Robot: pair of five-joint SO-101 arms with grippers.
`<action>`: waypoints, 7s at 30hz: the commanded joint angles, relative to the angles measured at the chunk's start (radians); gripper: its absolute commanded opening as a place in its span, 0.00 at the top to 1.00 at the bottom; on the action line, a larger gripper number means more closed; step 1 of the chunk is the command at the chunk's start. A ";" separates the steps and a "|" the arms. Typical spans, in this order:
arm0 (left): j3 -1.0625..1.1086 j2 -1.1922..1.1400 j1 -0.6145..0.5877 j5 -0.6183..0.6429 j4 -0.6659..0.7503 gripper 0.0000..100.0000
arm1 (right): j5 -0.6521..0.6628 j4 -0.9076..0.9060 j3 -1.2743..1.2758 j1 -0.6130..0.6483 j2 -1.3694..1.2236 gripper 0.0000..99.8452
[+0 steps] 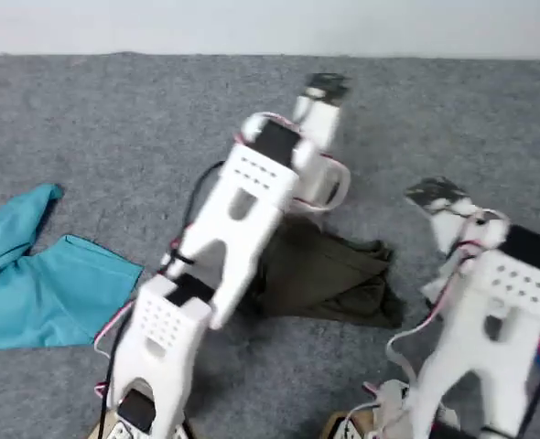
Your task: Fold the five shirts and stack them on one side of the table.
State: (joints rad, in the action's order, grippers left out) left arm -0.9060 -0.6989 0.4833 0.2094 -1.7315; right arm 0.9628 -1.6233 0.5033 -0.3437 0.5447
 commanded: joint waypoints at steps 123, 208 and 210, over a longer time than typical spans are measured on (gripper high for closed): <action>1.330 0.764 -0.876 -0.488 -0.012 0.81 | -0.361 0.450 0.213 0.403 -0.038 0.96; 1.294 0.766 -0.483 -0.279 -0.021 0.81 | -0.941 -0.156 -0.921 0.417 -1.279 0.99; 1.294 0.766 -0.483 -0.279 -0.021 0.81 | -0.927 -0.151 -0.921 0.417 -1.225 0.99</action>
State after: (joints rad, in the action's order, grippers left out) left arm 0.3905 0.0330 -0.0015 -0.0775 -1.7315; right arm 0.0038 -1.7568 -0.4020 0.0706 -0.7534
